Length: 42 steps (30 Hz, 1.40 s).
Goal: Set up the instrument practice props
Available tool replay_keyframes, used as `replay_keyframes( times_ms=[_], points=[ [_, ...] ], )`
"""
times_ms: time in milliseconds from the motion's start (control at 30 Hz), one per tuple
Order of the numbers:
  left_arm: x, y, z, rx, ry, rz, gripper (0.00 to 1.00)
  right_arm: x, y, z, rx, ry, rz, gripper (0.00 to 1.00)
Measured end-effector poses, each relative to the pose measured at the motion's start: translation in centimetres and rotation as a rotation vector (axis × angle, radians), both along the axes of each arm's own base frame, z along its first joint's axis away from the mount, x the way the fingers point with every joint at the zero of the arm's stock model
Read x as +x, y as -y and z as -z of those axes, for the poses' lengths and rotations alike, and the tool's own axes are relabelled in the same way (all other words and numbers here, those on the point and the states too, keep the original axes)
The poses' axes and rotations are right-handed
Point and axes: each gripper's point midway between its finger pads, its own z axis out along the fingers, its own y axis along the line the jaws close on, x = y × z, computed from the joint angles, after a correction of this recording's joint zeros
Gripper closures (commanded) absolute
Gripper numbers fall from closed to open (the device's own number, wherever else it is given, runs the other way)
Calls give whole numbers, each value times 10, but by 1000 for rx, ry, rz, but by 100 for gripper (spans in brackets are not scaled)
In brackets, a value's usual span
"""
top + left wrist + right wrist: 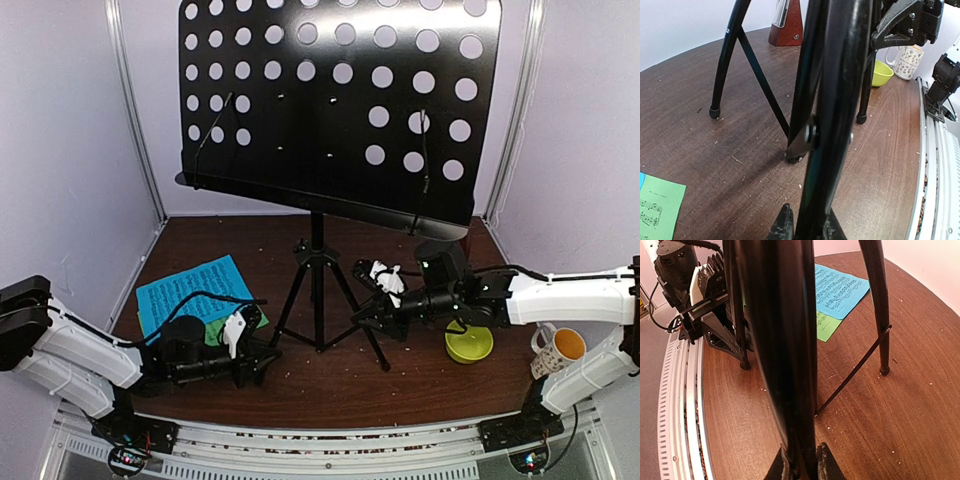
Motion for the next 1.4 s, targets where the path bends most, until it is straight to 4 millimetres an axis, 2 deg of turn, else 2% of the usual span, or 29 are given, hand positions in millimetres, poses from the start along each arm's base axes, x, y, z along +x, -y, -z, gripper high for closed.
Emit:
replay_keyframes(
  times_ms=[133,333,767,1133,1233,1400],
  points=[
    [4,2,5,-4,-8,-18,100,6,0,2,3,14,34,100],
    [26,16,7,-32,5,-83,100,34,2,-1,-7,57,150,100],
    [101,28,1,-40,31,-175,100,114,12,-4,-71,142,344,100],
    [162,29,-1,27,13,-209,100,178,14,-6,-128,160,393,100],
    [170,27,-1,33,7,-208,100,187,13,-7,-138,160,391,100],
    [168,23,-1,36,4,-197,100,186,12,-6,-137,154,372,100]
  ],
)
